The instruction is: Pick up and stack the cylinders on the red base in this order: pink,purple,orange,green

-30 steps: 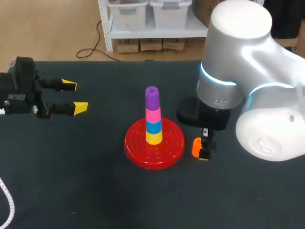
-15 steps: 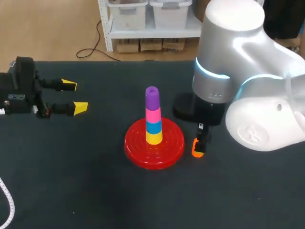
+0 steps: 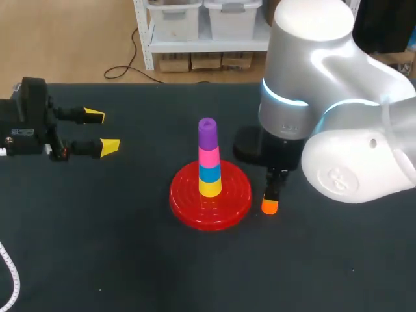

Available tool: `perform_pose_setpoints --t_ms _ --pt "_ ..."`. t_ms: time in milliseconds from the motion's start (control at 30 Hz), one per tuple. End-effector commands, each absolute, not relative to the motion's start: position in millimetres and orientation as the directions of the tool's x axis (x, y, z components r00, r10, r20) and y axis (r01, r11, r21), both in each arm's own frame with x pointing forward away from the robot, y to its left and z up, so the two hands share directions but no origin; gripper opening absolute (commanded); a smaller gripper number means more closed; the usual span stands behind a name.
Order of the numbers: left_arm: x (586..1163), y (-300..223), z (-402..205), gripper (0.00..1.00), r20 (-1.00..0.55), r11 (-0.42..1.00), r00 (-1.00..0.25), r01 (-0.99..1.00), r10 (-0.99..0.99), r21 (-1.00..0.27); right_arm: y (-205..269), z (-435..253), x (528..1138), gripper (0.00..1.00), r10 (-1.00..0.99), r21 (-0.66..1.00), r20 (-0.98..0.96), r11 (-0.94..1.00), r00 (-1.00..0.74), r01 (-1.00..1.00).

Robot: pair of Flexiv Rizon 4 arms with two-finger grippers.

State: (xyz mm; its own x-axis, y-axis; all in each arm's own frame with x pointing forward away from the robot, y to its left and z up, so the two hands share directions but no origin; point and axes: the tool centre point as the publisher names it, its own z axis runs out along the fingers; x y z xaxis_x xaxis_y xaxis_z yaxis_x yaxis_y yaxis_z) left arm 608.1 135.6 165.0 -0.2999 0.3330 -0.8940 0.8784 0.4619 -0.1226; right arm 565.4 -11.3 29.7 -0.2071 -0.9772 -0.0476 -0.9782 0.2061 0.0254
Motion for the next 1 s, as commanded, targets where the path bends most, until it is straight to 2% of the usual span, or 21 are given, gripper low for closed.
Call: perform_pose_setpoints --t_ms 33,233,300,333,367,400,433,467,1000 --pt "607.9 135.3 162.7 1.0 -0.898 0.464 -0.294 0.878 0.327 -0.118 -13.6 29.8 564.2 0.46 -0.977 0.024 -0.049 0.208 -0.209 -0.978" --pt "607.9 135.3 162.7 1.0 -0.898 0.464 -0.294 0.878 0.327 -0.118 -14.2 28.7 562.9 0.42 -0.976 0.025 -0.048 0.21 -0.211 -0.977" --pt "607.9 135.3 162.7 1.0 -0.898 0.464 -0.294 0.878 0.327 -0.118 -14.2 27.9 562.2 0.38 -0.976 0.027 -0.05 0.21 -0.211 -0.977" --pt "607.9 135.3 162.7 1.0 -0.898 0.464 -0.294 0.878 0.327 -0.118 -14.1 27.4 561.7 0.33 -0.976 0.028 -0.051 0.21 -0.211 -0.977" --pt "607.9 135.3 162.7 1.0 -0.898 0.464 -0.294 0.878 0.327 -0.118 -13.9 27.2 561.3 0.2 -0.976 0.028 -0.052 0.209 -0.21 -0.978" --pt "607.9 135.3 162.7 1.0 -0.898 0.464 -0.294 0.878 0.327 -0.118 -13.9 27.2 561.2 0.2 -0.976 0.028 -0.052 0.208 -0.21 -0.978" --pt "607.9 135.3 162.7 1.0 -0.898 0.464 -0.294 0.878 0.327 -0.118 -13.8 27.1 561.1 0.03 -0.976 0.029 -0.053 0.209 -0.21 -0.978" --pt "607.9 135.3 162.7 1.0 -0.898 0.464 -0.294 0.878 0.327 -0.118 -13.8 27.1 561.0 0.0 -0.976 0.029 -0.053 0.209 -0.21 -0.978" --pt "607.9 135.3 162.7 1.0 -0.898 0.464 -0.294 0.878 0.327 -0.118 -6.3 84.1 580.7 0.0 -0.985 -0.02 -0.051 0.164 -0.163 -0.986"
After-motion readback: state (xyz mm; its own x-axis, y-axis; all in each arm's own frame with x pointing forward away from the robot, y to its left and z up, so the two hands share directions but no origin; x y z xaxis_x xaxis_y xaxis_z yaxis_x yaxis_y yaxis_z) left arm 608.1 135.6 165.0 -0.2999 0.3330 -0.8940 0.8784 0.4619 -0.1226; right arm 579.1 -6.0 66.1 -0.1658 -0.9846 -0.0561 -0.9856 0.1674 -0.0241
